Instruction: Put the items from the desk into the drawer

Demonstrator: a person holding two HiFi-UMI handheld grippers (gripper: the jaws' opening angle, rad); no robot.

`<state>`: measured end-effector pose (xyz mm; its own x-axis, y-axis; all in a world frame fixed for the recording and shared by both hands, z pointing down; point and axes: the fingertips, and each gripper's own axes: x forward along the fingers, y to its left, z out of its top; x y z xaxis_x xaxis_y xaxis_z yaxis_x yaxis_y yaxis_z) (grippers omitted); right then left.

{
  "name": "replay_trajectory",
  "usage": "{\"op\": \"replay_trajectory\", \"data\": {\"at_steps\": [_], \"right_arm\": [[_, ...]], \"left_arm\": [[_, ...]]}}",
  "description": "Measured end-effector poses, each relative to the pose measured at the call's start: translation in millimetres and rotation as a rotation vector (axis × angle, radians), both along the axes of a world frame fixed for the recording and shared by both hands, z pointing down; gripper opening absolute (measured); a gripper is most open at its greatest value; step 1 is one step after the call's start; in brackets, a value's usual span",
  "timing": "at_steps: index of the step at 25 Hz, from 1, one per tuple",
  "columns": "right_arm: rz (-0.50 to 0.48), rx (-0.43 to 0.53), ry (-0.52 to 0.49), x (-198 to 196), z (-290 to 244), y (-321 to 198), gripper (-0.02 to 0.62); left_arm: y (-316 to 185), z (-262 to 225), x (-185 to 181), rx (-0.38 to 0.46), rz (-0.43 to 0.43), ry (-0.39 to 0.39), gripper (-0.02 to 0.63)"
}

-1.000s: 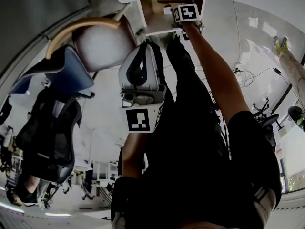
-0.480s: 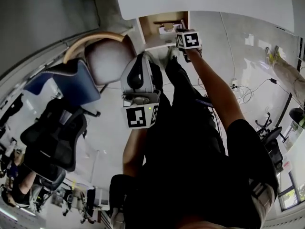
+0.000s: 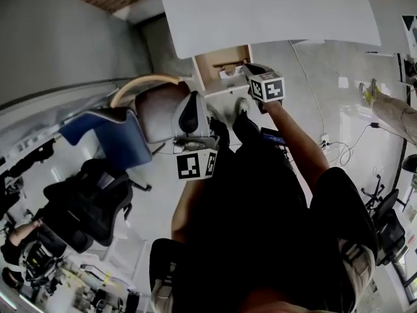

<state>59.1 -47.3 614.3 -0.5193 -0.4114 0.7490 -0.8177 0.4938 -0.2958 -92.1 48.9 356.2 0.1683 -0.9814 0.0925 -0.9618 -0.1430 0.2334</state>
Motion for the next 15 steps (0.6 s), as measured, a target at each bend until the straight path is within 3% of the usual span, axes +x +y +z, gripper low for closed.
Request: {"op": "replay_trajectory", "data": {"at_steps": [15], "right_arm": [[-0.008, 0.303, -0.134, 12, -164, 9, 0.003]], "left_arm": [[-2, -51, 1, 0.086, 0.039, -0.030, 0.012]]}}
